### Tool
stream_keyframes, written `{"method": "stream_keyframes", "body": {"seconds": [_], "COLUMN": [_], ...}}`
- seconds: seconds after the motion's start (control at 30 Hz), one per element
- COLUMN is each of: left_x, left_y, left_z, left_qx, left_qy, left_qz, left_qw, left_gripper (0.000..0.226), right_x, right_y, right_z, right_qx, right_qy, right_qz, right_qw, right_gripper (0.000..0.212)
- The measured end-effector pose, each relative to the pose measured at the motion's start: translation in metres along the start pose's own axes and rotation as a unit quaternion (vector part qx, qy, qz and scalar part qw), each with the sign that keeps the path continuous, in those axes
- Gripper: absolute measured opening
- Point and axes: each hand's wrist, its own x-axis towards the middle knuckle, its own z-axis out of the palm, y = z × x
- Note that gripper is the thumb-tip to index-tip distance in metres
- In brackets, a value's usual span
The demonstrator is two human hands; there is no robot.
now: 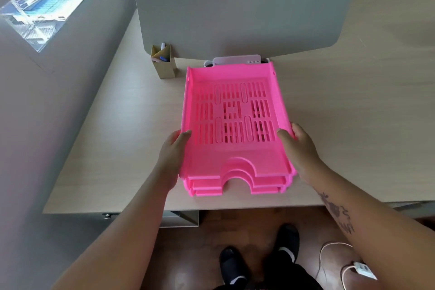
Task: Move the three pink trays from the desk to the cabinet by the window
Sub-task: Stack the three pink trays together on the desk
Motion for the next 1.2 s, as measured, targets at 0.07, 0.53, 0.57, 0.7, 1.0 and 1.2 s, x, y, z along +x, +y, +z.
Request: {"method": "stream_keyframes", "body": {"seconds": [0.07, 0.53, 0.57, 0.7, 1.0, 1.2], "left_x": [-0.016, 0.003, 0.001, -0.012, -0.021, -0.012], "left_y": [-0.028, -0.039, -0.037, -0.049, -0.068, -0.063], "left_z": [-0.002, 0.022, 0.022, 0.019, 0.027, 0.028], "left_qx": [-0.012, -0.025, -0.031, -0.049, -0.095, -0.129], "left_qy": [-0.011, 0.061, 0.060, 0.065, 0.051, 0.055], "left_qz": [-0.006, -0.070, -0.071, -0.073, -0.062, -0.068], "left_qw": [1.000, 0.995, 0.995, 0.994, 0.992, 0.988], "left_gripper": [0.034, 0.053, 0.048, 0.030, 0.059, 0.048], "right_x": [-0.023, 0.004, 0.002, -0.017, -0.024, -0.012], "right_y": [0.015, 0.041, 0.041, 0.054, 0.077, 0.076], "right_z": [0.002, 0.035, 0.034, 0.028, 0.035, 0.035], "right_qx": [0.046, 0.161, 0.161, 0.157, 0.229, 0.243], "right_qy": [0.011, 0.050, 0.050, 0.038, -0.034, -0.048], "right_qz": [0.008, 0.096, 0.096, 0.092, 0.138, 0.151], "right_qw": [0.999, 0.981, 0.981, 0.983, 0.963, 0.957], "right_gripper": [0.023, 0.037, 0.034, 0.034, 0.094, 0.083]}}
